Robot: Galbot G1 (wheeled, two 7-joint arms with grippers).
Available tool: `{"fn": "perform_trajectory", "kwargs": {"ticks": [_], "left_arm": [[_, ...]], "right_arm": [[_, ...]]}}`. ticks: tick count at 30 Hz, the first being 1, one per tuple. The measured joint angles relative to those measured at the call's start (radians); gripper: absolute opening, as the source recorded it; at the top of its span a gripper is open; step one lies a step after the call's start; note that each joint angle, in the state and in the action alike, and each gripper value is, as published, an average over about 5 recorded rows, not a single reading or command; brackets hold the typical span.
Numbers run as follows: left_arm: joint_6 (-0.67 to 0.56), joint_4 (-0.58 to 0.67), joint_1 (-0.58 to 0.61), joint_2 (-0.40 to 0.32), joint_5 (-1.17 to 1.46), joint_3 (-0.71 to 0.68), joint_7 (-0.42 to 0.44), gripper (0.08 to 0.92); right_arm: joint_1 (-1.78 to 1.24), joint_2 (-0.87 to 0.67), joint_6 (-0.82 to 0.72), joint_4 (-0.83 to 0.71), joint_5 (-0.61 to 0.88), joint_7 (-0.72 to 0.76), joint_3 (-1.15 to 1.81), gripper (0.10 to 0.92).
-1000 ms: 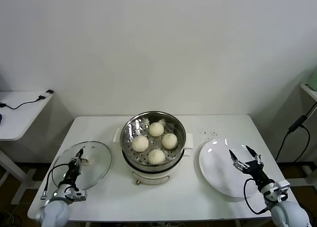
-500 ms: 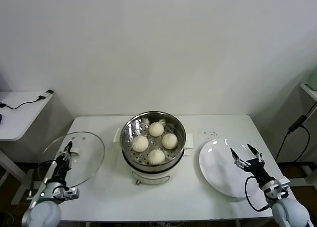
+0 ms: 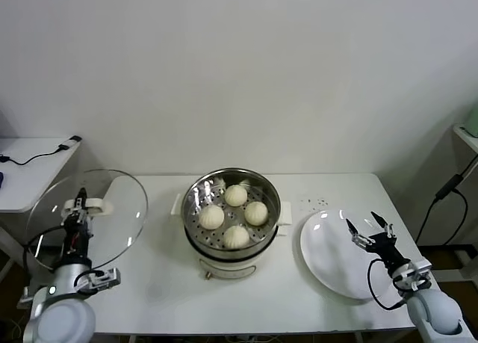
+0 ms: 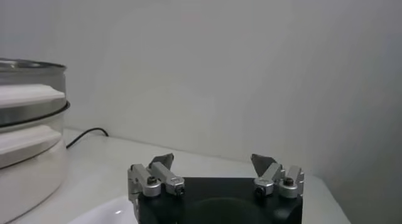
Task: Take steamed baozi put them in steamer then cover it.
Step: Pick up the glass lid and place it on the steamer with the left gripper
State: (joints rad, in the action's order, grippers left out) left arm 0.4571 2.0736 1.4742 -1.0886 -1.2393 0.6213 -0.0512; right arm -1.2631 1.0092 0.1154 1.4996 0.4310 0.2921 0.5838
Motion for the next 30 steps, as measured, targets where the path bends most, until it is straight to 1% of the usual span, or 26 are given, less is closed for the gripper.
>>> {"fn": "perform_trajectory", "kwargs": {"ticks": [3, 6, 9, 12, 16, 21, 30], "left_arm": [[0.076, 0.033, -0.036, 0.036, 0.004, -0.076, 0.021, 0.149], [0.135, 0.055, -0.095, 0.051, -0.008, -0.168, 0.057, 0.149], [0.181, 0.065, -0.165, 0.045, -0.042, -0.267, 0.109, 0.149], [0.215, 0.065, -0.23, 0.021, -0.088, -0.362, 0.161, 0.149], [0.249, 0.043, -0.302, -0.035, -0.157, -0.472, 0.214, 0.149], [0.274, -0.009, -0.373, -0.135, -0.242, -0.576, 0.258, 0.149], [0.28, -0.13, -0.443, -0.302, -0.35, -0.696, 0.298, 0.149]], "right_arm": [[0.021, -0.002, -0.001, -0.015, -0.012, -0.008, -0.02, 0.823], [0.043, -0.002, -0.001, -0.031, -0.022, -0.013, -0.039, 0.823], [0.061, -0.002, 0.001, -0.047, -0.03, -0.015, -0.052, 0.823], [0.075, 0.001, 0.005, -0.062, -0.036, -0.016, -0.061, 0.823], [0.087, 0.005, 0.008, -0.076, -0.04, -0.016, -0.066, 0.823], [0.089, 0.006, 0.012, -0.085, -0.047, -0.014, -0.066, 0.823], [0.083, 0.01, 0.024, -0.105, -0.059, -0.003, -0.049, 0.823]]}}
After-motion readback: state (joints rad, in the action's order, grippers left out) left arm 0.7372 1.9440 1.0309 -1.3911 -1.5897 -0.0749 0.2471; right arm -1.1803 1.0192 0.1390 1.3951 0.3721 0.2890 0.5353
